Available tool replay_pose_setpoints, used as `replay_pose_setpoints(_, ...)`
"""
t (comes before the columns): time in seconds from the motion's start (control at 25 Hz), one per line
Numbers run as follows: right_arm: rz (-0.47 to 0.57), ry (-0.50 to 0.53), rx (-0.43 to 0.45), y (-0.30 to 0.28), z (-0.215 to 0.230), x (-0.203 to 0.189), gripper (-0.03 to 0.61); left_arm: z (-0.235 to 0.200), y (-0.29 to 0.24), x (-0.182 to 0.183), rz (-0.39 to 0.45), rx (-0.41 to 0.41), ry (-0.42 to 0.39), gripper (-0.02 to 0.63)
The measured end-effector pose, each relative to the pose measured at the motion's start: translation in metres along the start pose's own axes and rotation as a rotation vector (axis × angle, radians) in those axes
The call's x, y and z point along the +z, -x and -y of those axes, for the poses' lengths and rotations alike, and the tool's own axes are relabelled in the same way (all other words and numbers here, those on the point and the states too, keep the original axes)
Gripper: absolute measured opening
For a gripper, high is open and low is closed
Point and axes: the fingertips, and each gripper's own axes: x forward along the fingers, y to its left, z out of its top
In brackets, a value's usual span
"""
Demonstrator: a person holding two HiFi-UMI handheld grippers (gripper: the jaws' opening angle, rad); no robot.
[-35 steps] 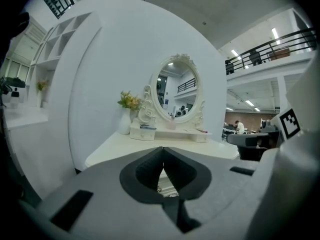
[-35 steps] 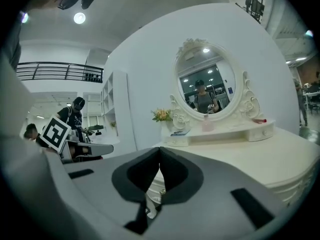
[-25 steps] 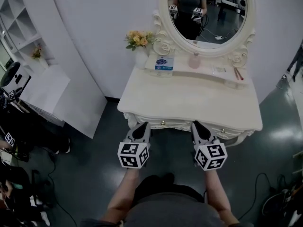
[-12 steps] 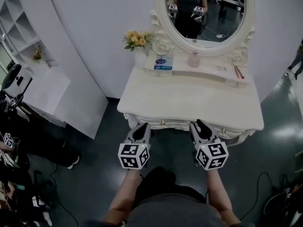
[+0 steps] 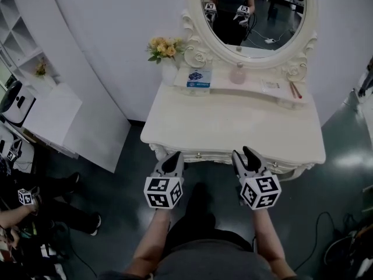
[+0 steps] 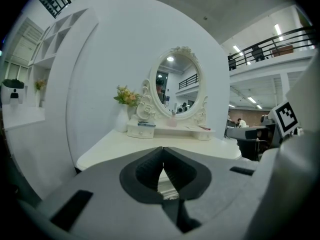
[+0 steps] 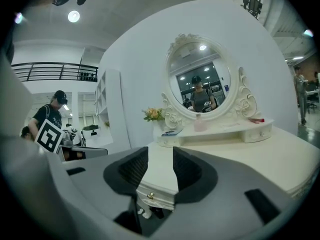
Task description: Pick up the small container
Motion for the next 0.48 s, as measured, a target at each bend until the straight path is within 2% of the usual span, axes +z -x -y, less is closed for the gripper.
replay_pose_setpoints(0.48,-0.003,0.001,-0.052,-0.070,0.040,0.023,0.152,-0.037,-0.083,0.030,-0.008,-0.033,-0.007,0.006)
